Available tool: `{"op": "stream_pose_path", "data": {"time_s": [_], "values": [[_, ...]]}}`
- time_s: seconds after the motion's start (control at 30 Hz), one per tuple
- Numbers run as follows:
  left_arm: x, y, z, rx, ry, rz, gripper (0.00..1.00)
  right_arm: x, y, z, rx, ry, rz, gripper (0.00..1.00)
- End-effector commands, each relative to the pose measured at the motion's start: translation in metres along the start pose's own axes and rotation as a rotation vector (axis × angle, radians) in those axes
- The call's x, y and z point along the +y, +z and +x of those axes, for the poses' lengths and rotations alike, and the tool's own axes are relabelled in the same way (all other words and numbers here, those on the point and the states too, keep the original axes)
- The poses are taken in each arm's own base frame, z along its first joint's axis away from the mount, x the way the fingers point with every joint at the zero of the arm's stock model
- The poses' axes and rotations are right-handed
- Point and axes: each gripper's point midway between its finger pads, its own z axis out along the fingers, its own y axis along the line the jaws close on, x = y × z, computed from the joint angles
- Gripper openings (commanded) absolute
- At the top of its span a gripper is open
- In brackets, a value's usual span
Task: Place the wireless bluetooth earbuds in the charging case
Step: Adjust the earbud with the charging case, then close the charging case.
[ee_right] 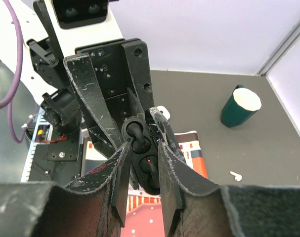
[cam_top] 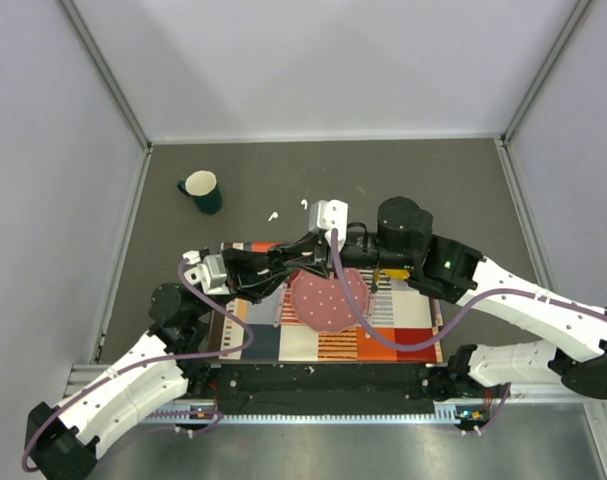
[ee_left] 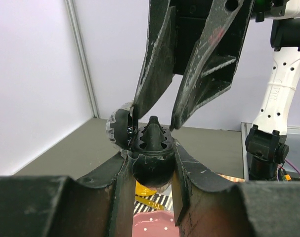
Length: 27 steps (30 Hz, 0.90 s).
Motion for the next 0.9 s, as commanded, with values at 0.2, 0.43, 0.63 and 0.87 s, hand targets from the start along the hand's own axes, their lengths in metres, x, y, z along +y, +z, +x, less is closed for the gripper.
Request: {"op": "stream_pose_path", "data": {"time_s": [0.2, 0.43, 0.63, 0.87], "values": [[0.000, 0.002, -0.026, -0.078, 0.065, 0.001, 0.00, -0.015, -0.036, -0.066, -0.227, -0.037, 0.135, 0.29], [-0.001, 0.002, -0.028, -0.082, 0.066, 0.003, 0.00, -0.069, -0.046, -0.064, -0.224, 0.145, 0.420, 0.50], [-0.007, 0.005, -0.032, -0.088, 0.053, 0.035, 0.00, -0.072, -0.018, -0.041, -0.120, 0.328, 0.397, 0.54], [-0.013, 0.006, -0.030, -0.075, 0.048, 0.078, 0.00, -0.072, 0.001, -0.022, -0.053, 0.350, 0.375, 0.55]]}}
